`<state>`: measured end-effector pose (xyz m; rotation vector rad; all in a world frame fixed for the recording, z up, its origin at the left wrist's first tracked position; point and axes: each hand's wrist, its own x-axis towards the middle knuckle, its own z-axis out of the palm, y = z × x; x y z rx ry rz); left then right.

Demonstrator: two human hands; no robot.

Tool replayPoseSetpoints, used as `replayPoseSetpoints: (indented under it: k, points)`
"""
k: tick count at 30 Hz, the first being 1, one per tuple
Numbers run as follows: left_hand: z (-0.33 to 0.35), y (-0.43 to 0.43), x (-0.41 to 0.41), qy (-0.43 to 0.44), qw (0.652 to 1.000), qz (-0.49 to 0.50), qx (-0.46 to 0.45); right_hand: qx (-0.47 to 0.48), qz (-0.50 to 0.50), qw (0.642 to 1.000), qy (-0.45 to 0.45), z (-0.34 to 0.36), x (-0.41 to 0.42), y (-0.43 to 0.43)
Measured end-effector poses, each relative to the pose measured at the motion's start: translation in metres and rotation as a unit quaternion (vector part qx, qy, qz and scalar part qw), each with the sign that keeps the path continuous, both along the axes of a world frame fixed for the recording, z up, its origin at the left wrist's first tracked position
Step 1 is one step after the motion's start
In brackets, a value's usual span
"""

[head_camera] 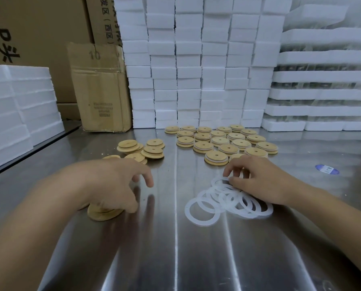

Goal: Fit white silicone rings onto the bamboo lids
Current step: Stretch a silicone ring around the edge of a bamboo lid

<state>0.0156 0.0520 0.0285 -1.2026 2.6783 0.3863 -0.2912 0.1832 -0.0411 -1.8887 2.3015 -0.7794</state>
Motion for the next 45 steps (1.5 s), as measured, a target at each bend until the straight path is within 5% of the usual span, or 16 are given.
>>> replayPoseSetpoints:
  k: [13,18,25,30,35,39,45]
  points:
    - [-0.005,-0.012,0.01,0.01,0.999,-0.023,-0.023,-0.008,-0.002,0.996,-0.092,-0.003,0.0,0.0]
    - [-0.017,-0.01,-0.011,0.213,0.973,-0.069,-0.06,-0.011,-0.005,0.995,-0.097,-0.002,0.001,0.002]
    - [-0.026,-0.021,-0.005,0.11,0.993,-0.025,-0.044,-0.03,-0.015,0.993,-0.115,-0.001,0.001,0.003]
    - [-0.038,-0.012,-0.026,0.299,0.948,-0.092,-0.058,-0.036,-0.012,0.991,-0.126,-0.001,0.003,0.003]
    - [-0.06,-0.01,-0.038,0.184,0.976,-0.08,-0.081,-0.056,-0.01,0.988,-0.144,-0.002,0.004,0.002]
    - [-0.07,-0.007,-0.048,0.205,0.967,-0.079,-0.127,-0.085,0.007,0.985,-0.149,-0.002,0.01,0.001]
    - [-0.077,-0.006,-0.063,0.317,0.947,-0.042,-0.036,-0.075,0.018,0.994,-0.08,-0.002,0.021,-0.001]
